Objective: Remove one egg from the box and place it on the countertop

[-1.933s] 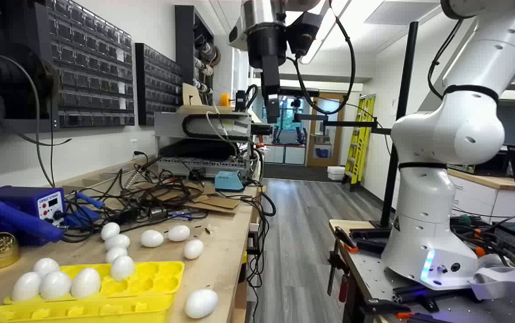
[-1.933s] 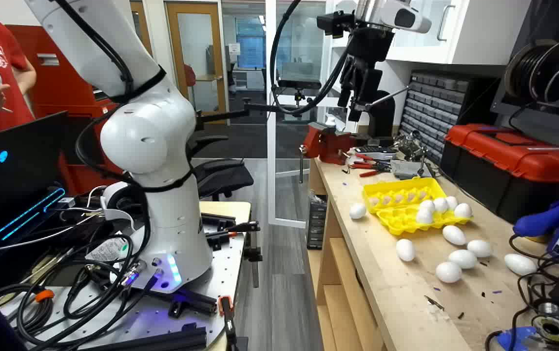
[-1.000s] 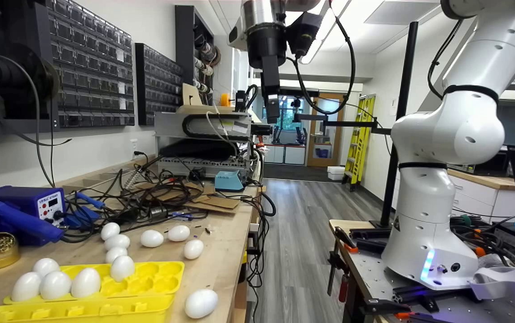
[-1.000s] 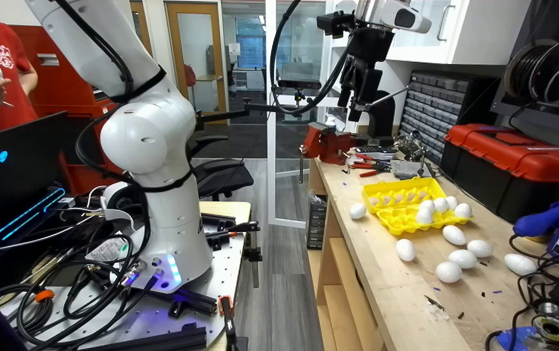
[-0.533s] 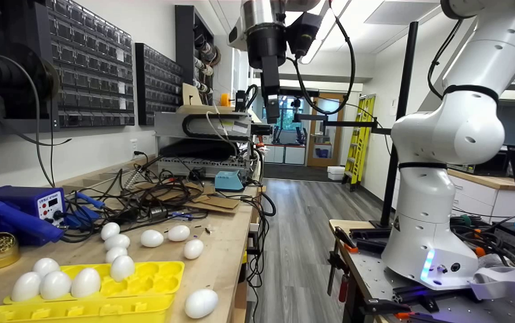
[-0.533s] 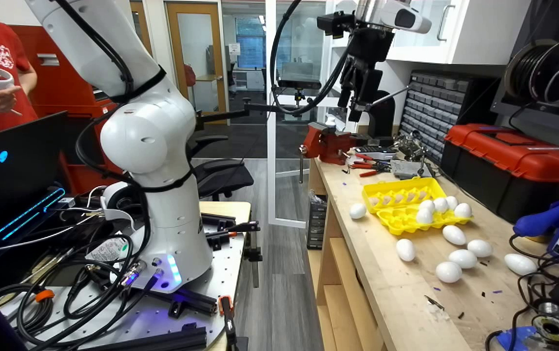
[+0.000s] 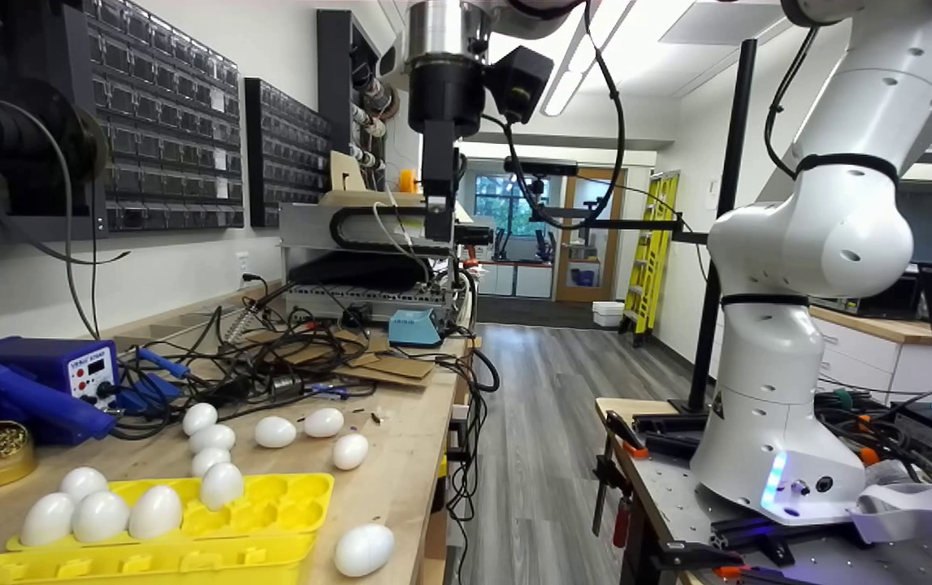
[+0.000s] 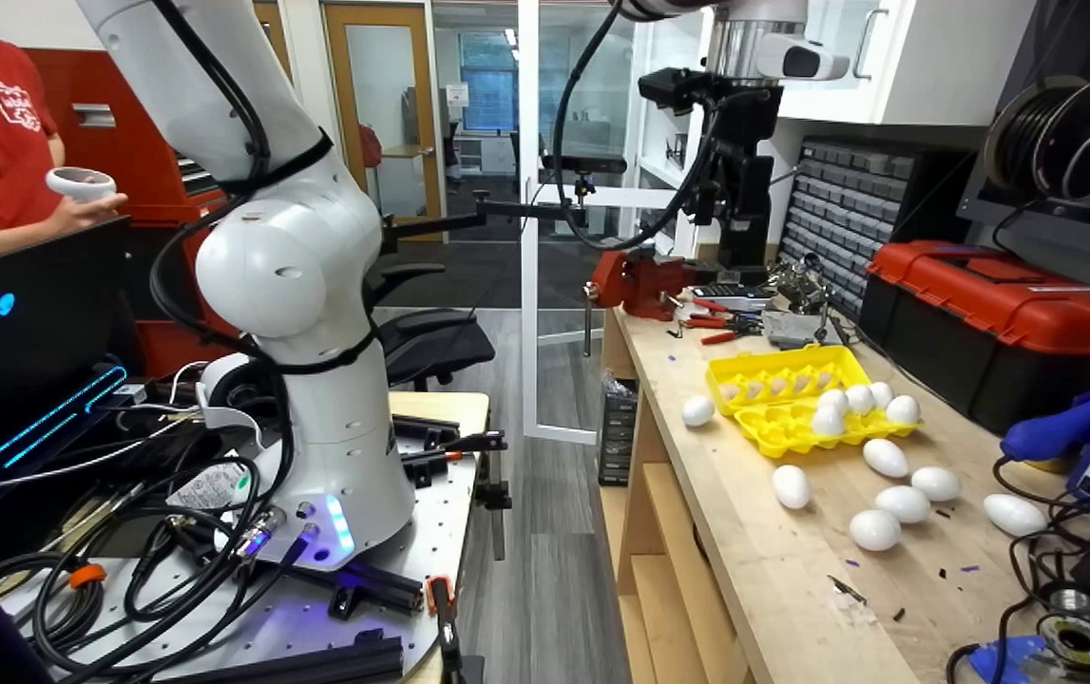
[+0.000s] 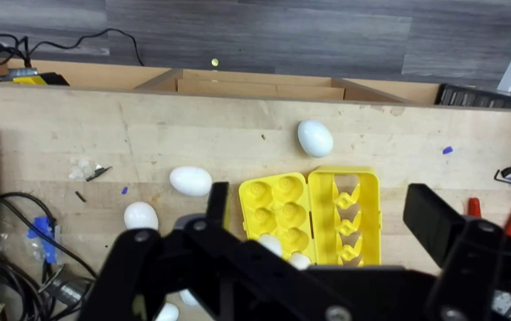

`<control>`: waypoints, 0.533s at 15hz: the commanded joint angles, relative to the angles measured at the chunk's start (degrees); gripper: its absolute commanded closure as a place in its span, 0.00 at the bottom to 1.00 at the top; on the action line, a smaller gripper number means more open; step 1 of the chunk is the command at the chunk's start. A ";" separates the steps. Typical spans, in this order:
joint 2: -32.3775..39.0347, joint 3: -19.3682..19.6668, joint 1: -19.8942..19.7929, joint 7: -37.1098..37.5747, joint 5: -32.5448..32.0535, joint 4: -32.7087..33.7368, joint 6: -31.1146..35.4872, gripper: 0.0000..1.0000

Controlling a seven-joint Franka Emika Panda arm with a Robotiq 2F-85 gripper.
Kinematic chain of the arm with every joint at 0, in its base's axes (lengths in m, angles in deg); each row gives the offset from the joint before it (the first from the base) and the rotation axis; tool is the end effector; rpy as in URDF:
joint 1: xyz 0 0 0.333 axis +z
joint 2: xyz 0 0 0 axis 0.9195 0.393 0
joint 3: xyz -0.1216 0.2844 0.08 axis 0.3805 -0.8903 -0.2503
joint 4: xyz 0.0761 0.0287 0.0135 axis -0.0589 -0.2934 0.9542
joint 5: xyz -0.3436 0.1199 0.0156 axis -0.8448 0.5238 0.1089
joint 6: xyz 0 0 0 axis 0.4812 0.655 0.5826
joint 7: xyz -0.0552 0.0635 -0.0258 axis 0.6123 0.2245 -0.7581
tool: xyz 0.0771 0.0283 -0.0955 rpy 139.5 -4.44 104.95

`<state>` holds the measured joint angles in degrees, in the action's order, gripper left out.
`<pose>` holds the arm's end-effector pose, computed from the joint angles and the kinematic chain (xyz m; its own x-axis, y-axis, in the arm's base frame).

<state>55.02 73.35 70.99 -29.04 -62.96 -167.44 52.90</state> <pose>0.4096 0.0936 0.4846 0.9979 0.0556 0.0343 0.0582 -0.9950 -0.0816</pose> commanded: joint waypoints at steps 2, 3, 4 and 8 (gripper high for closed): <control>7.51 -3.74 0.51 7.44 -4.12 1.74 10.51 0.00; 9.38 -4.38 0.53 8.88 -5.56 2.48 12.47 0.00; 11.23 -4.88 0.51 10.34 -7.20 3.24 14.34 0.00; 17.54 -5.41 0.95 15.80 -14.35 7.74 17.93 0.00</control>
<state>68.35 67.98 71.31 -17.97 -72.76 -164.02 69.67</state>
